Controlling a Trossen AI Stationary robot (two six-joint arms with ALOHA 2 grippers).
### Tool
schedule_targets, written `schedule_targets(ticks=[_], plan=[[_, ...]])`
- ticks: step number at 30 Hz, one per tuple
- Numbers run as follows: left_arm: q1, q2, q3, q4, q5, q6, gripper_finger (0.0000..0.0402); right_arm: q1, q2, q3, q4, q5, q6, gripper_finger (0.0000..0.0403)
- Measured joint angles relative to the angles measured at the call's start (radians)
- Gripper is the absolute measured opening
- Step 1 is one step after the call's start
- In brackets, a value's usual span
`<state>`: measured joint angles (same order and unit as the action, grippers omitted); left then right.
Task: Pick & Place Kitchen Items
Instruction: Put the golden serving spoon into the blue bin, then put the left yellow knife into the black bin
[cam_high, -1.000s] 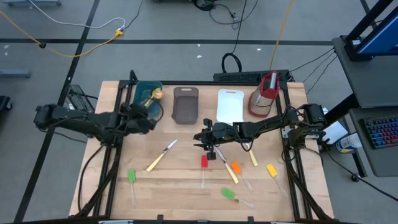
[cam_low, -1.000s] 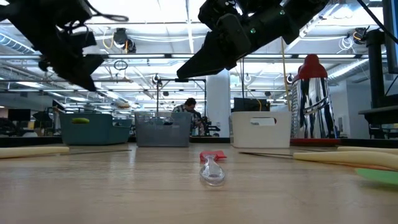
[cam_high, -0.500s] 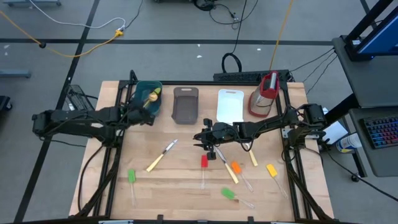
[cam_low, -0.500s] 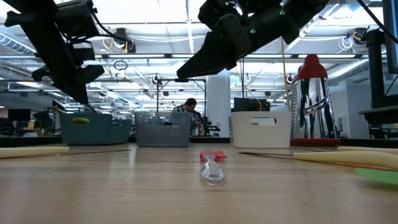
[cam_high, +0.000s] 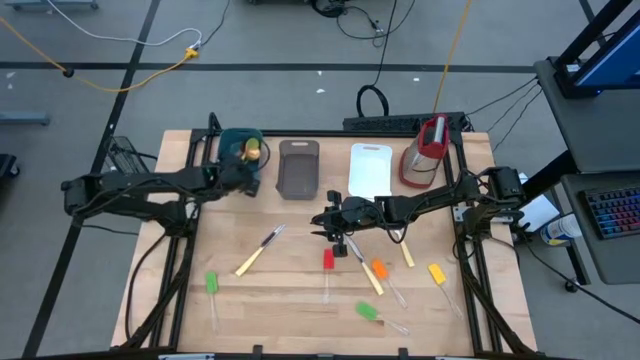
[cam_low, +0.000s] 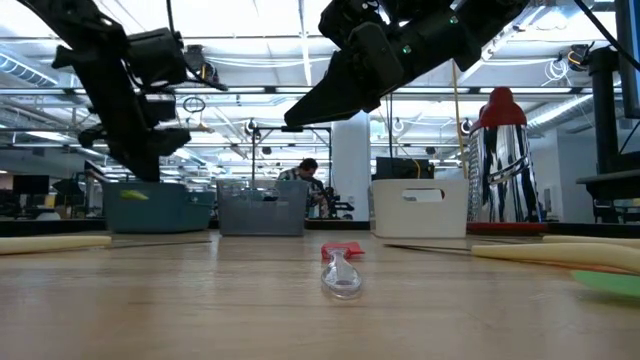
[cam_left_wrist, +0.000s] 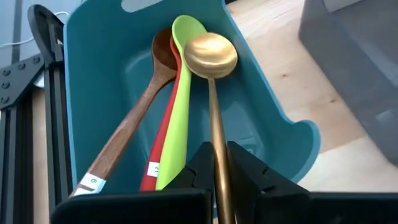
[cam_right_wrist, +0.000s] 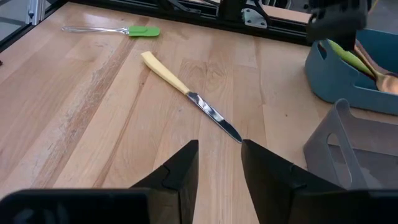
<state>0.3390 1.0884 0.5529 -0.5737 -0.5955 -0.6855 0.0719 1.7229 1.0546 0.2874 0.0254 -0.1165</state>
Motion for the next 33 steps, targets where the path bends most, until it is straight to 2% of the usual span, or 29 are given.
schedule_targets(ticks=[9,14,24,28,33], plan=[[0.042,0.063,0.0,0.032,0.019,-0.003,0.0103,0.0,0.0,0.0,0.0,0.0,0.0,0.0112],[0.04,0.062,0.0,0.03,0.028,0.001,0.0129,0.0,0.0,0.0,0.0,0.0,0.0,0.011],[0.03,0.062,0.035,0.023,0.036,0.096,0.0123,0.0,0.0,0.0,0.0,0.0,0.0,0.011],[0.009,0.062,0.07,0.023,0.08,0.171,0.0118,0.0,0.0,0.0,0.0,0.0,0.0,0.0109],[-0.044,0.062,0.111,0.024,0.109,0.187,0.0117,0.0,0.0,0.0,0.0,0.0,0.0,0.0109]])
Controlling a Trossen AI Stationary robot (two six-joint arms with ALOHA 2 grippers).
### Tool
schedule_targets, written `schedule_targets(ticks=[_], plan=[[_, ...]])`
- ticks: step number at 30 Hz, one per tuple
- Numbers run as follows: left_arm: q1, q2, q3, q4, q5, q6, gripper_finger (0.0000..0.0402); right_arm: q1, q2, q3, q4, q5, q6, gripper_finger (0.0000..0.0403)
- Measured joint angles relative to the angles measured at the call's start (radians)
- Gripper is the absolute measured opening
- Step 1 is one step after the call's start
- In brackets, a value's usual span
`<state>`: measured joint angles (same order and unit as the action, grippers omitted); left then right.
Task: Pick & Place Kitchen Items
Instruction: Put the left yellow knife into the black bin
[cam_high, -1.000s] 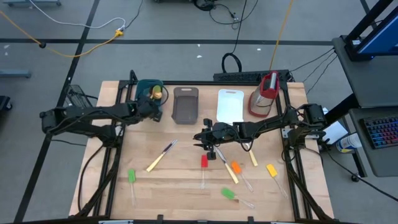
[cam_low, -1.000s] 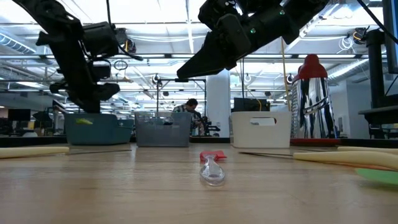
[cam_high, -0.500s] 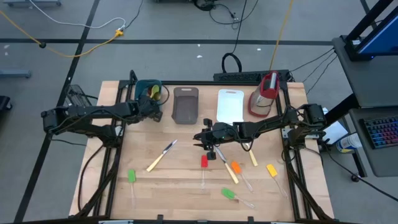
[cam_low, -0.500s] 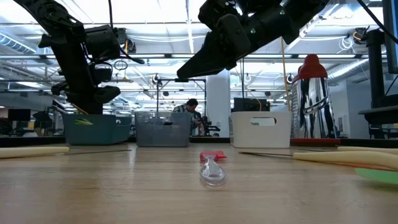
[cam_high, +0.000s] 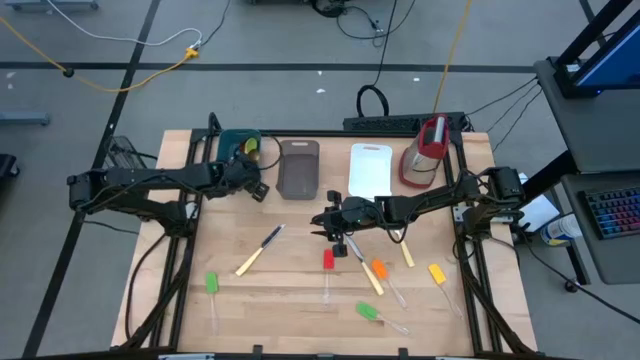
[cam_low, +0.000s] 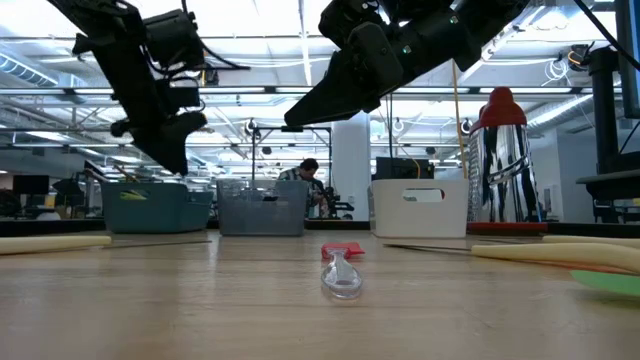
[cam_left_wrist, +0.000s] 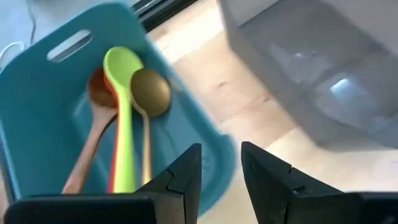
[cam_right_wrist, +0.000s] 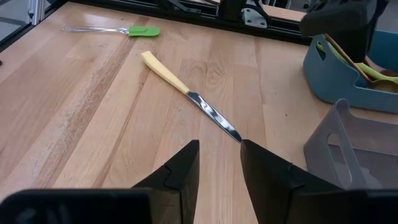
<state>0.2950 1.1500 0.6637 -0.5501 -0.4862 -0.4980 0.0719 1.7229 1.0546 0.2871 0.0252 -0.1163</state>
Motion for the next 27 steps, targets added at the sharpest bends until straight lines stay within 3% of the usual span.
schedule_targets(ticks=[10,21,27], plan=[[-0.166,0.0,0.032,0.0,0.009,-0.014,0.0117,0.001,0.0,0.0,0.0,0.0,0.012,0.0117],[-0.31,0.0,0.032,0.001,0.171,-0.143,0.0117,0.002,0.0,0.0,0.0,0.0,0.026,0.0168],[-0.38,0.0,0.032,0.001,0.227,-0.193,0.0117,0.002,0.0,0.0,0.0,0.0,0.026,0.0177]])
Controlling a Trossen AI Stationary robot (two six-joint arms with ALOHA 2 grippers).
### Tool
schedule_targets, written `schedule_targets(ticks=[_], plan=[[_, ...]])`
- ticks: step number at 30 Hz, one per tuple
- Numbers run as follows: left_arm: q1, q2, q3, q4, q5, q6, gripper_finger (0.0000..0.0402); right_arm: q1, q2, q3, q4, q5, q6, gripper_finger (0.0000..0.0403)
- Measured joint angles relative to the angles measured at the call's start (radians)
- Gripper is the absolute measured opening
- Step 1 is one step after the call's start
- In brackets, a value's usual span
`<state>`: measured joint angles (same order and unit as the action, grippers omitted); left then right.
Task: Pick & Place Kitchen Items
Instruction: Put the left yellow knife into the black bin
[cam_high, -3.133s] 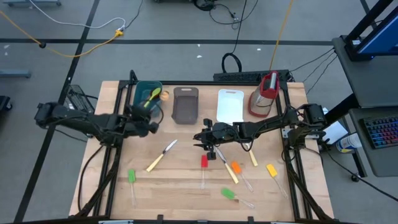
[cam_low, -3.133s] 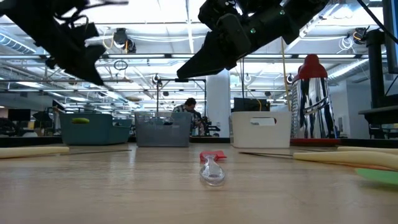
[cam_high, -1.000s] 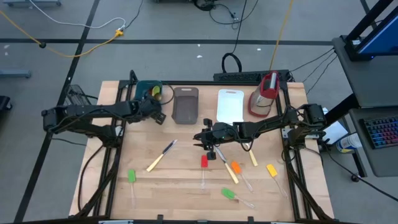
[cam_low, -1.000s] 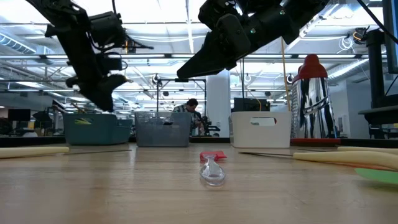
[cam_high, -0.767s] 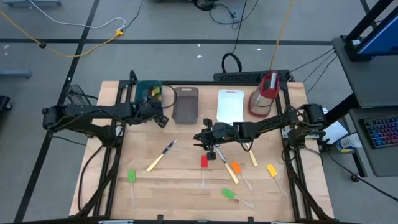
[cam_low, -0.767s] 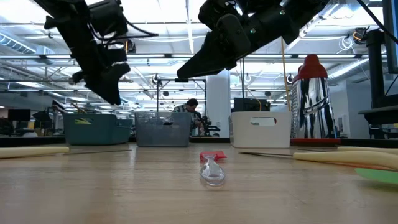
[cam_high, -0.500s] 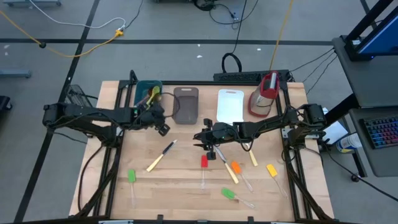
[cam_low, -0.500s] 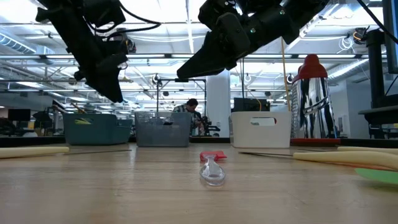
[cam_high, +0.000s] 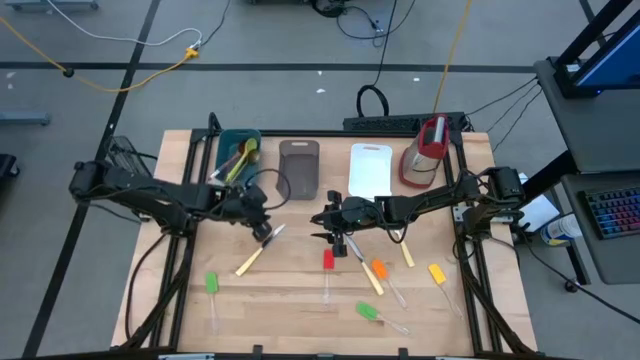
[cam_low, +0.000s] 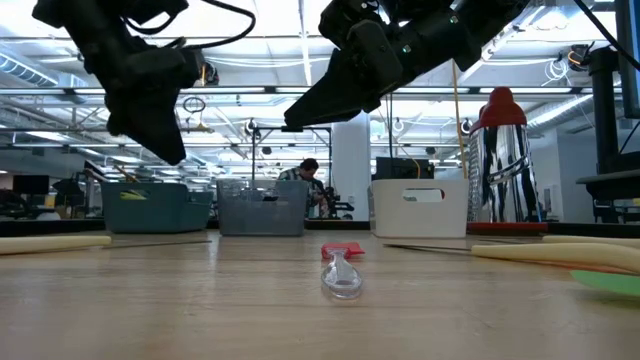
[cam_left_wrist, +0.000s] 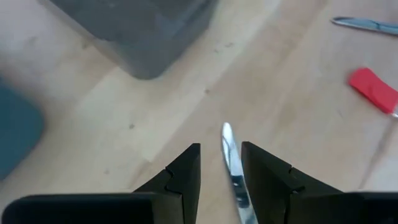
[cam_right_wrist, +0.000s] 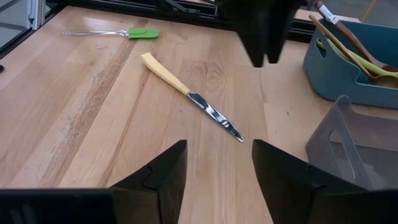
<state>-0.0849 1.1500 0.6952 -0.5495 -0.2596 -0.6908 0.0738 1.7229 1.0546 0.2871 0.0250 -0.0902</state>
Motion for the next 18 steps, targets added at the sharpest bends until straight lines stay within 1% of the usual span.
schedule_targets(ticks=[4,14,18], plan=[[-0.047,0.0,0.0,0.0,0.001,-0.006,0.0117,0.0,0.0,0.0,0.0,0.0,0.0,0.0171],[-0.183,0.0,0.0,0.0,0.001,-0.094,0.0117,0.0,0.0,0.0,0.0,0.0,0.0,0.0169],[-0.242,0.01,0.0,-0.002,0.001,-0.167,0.0117,0.0,0.0,0.0,0.0,0.0,0.0,0.0166]])
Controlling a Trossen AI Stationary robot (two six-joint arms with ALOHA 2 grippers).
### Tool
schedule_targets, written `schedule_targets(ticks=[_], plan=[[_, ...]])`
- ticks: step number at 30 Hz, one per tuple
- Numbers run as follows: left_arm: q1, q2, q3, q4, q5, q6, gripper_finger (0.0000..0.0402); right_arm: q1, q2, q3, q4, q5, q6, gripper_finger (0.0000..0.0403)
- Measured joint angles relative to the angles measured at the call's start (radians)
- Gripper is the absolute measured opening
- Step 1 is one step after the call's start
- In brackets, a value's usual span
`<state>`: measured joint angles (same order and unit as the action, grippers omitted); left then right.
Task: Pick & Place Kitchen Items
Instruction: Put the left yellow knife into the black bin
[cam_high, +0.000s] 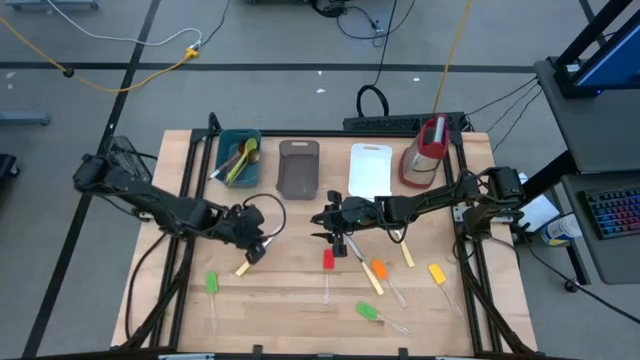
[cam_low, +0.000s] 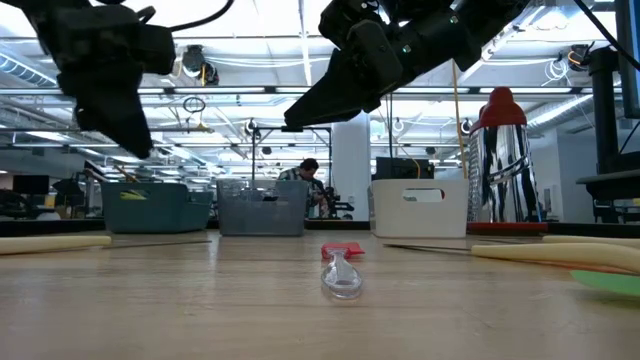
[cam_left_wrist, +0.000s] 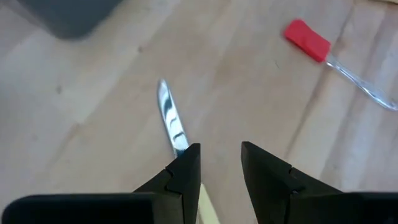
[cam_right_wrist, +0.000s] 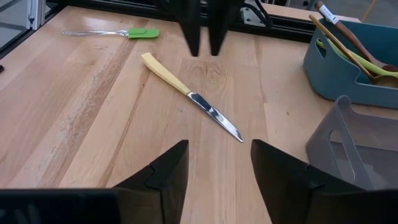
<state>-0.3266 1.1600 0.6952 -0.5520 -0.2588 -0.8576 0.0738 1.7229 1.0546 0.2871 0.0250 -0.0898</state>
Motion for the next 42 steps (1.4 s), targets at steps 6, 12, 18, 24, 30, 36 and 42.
schedule_targets(ticks=[6,12,18,24,30,36,42], plan=[[-0.072,0.057,0.0,-0.032,0.0,-0.201,0.0117,0.0,0.0,0.0,0.0,0.0,0.0,0.0165],[-0.113,0.146,0.0,-0.056,0.036,-0.306,0.0117,0.0,0.0,0.0,0.0,0.0,0.0,0.0165],[-0.121,0.225,0.0,-0.049,0.045,-0.337,0.0117,0.0,0.0,0.0,0.0,0.0,0.0,0.0165],[-0.121,0.298,0.0,-0.048,0.045,-0.378,0.0117,0.0,0.0,0.0,0.0,0.0,0.0,0.0164],[-0.121,0.343,0.0,-0.043,0.049,-0.39,0.0117,0.0,0.0,0.0,0.0,0.0,0.0,0.0164],[-0.118,0.347,0.0,-0.035,0.049,-0.409,0.0117,0.0,0.0,0.0,0.0,0.0,0.0,0.0165],[-0.107,0.347,0.0,-0.029,0.054,-0.409,0.0117,0.0,0.0,0.0,0.0,0.0,0.0,0.0164]])
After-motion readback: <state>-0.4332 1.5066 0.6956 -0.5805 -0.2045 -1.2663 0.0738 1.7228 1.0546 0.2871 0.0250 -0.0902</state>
